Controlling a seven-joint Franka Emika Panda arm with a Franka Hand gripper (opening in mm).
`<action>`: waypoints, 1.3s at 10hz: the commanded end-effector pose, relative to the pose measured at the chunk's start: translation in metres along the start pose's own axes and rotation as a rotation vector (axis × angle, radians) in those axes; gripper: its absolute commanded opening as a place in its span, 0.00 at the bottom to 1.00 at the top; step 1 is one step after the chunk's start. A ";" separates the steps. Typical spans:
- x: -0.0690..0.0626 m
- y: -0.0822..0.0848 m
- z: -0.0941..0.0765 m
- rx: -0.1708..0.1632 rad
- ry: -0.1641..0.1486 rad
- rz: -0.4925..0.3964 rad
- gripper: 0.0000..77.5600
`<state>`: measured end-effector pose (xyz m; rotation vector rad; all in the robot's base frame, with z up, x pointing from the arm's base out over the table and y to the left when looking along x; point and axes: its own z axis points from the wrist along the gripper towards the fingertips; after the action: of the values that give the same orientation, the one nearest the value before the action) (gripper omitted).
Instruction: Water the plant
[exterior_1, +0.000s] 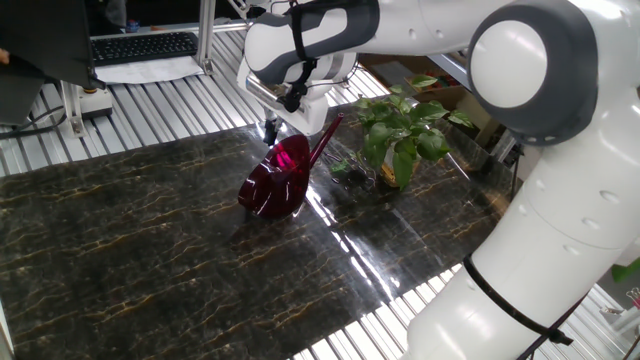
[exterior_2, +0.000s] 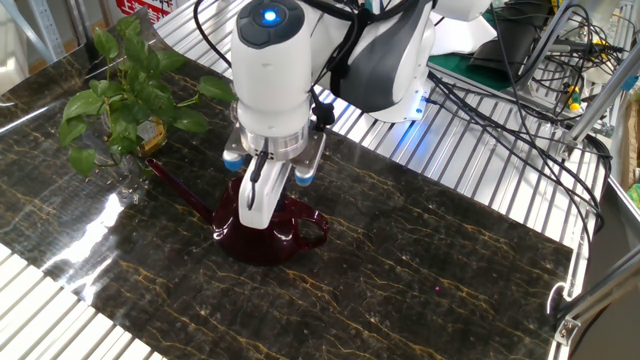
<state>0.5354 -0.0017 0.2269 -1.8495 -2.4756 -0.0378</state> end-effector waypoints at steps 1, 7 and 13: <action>-0.002 0.000 -0.001 -0.001 0.001 0.032 0.00; -0.005 0.000 0.000 -0.001 -0.001 0.060 1.00; -0.005 0.000 0.000 -0.001 -0.001 0.060 1.00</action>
<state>0.5358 -0.0038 0.2260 -1.8972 -2.4373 -0.0344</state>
